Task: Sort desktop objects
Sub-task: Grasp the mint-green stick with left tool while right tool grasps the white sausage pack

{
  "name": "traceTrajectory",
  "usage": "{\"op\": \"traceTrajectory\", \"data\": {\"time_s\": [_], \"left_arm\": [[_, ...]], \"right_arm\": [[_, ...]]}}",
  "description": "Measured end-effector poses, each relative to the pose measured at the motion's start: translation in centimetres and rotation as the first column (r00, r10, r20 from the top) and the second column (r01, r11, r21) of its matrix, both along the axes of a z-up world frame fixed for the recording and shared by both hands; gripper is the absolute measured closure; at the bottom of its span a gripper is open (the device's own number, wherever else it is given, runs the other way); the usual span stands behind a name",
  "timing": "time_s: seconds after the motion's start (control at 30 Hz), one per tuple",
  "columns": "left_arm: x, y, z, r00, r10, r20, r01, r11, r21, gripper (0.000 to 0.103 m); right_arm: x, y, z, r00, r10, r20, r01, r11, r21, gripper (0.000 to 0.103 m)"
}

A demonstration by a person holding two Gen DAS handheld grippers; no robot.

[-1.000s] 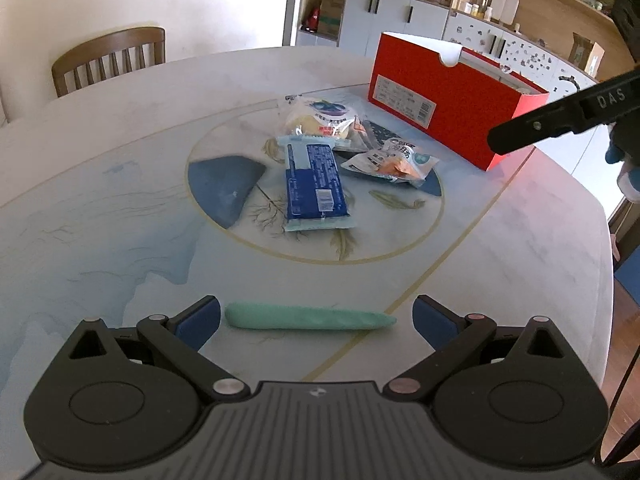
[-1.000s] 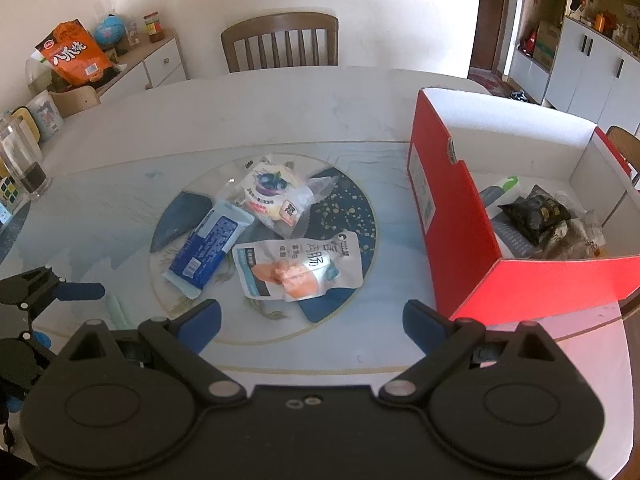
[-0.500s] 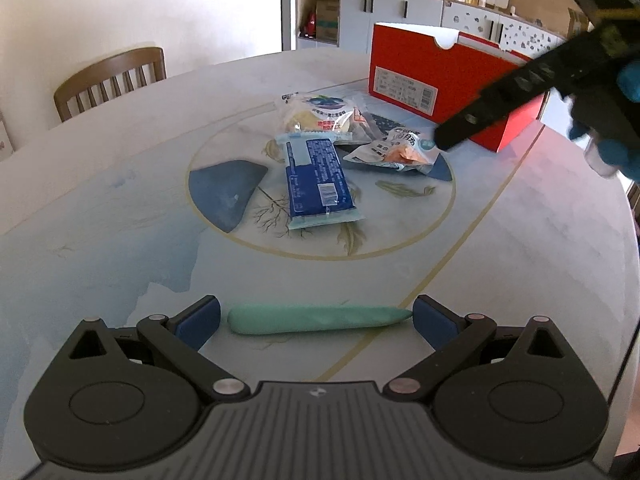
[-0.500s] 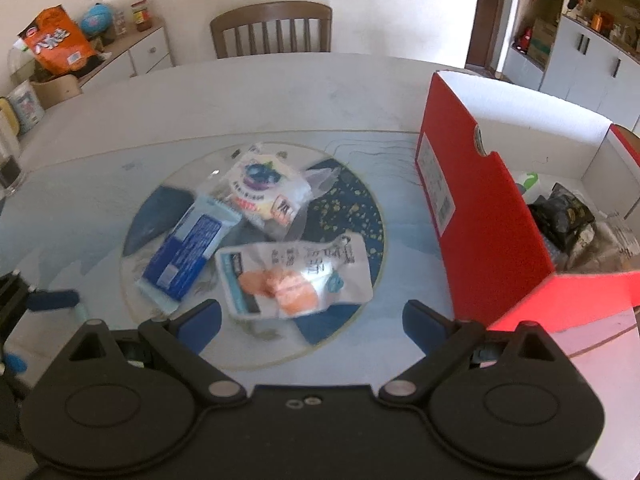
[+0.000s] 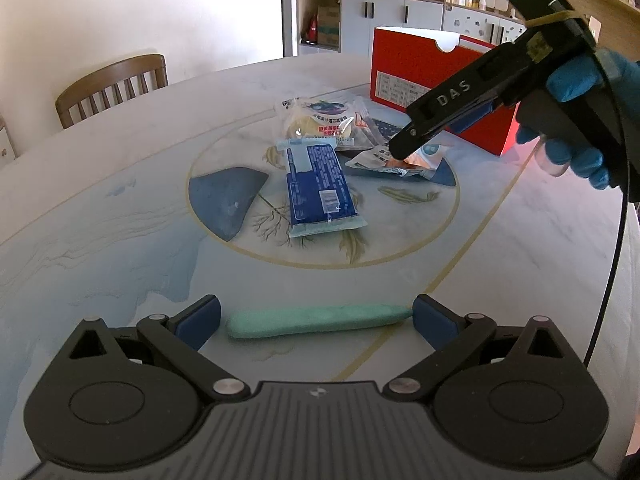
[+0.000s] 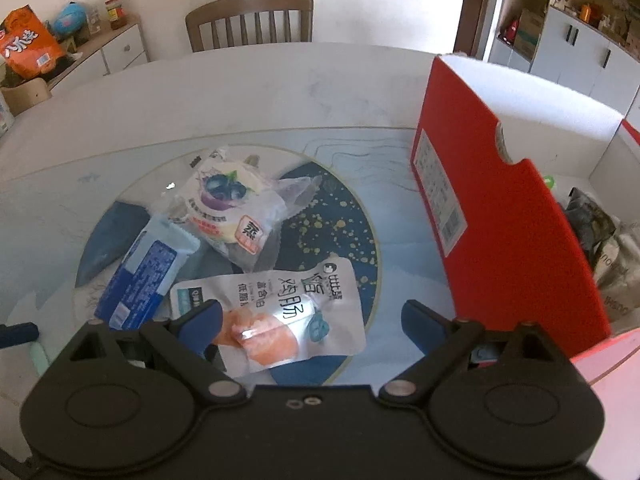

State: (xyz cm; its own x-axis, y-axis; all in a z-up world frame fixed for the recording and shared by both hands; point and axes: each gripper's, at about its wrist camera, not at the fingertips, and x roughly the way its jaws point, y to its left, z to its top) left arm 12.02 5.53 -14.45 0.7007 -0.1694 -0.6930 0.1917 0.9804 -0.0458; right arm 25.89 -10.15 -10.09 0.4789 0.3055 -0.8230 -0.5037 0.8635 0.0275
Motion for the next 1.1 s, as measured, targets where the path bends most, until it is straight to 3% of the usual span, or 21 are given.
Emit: {"op": "traceTrajectory", "data": {"time_s": [0.43,0.87,1.1], "left_arm": [[0.3,0.0,0.0,1.0,-0.008,0.007,0.008,1.0,0.002,0.001],[0.1,0.0,0.1,1.0,-0.013,0.019,0.013,1.0,0.001,0.007],[-0.8,-0.6,0.4,0.998,0.023,0.05,-0.025,0.998,0.052,0.006]], "right_arm": [[0.0,0.5,-1.7,1.0,0.008,-0.018,-0.008,1.0,0.013,0.015],[-0.2,0.5,-1.2,1.0,0.015,0.012,-0.015,0.999,0.042,0.054],[-0.1,0.5,-1.1,1.0,0.024,0.01,-0.024,0.999,0.038,0.054]]}}
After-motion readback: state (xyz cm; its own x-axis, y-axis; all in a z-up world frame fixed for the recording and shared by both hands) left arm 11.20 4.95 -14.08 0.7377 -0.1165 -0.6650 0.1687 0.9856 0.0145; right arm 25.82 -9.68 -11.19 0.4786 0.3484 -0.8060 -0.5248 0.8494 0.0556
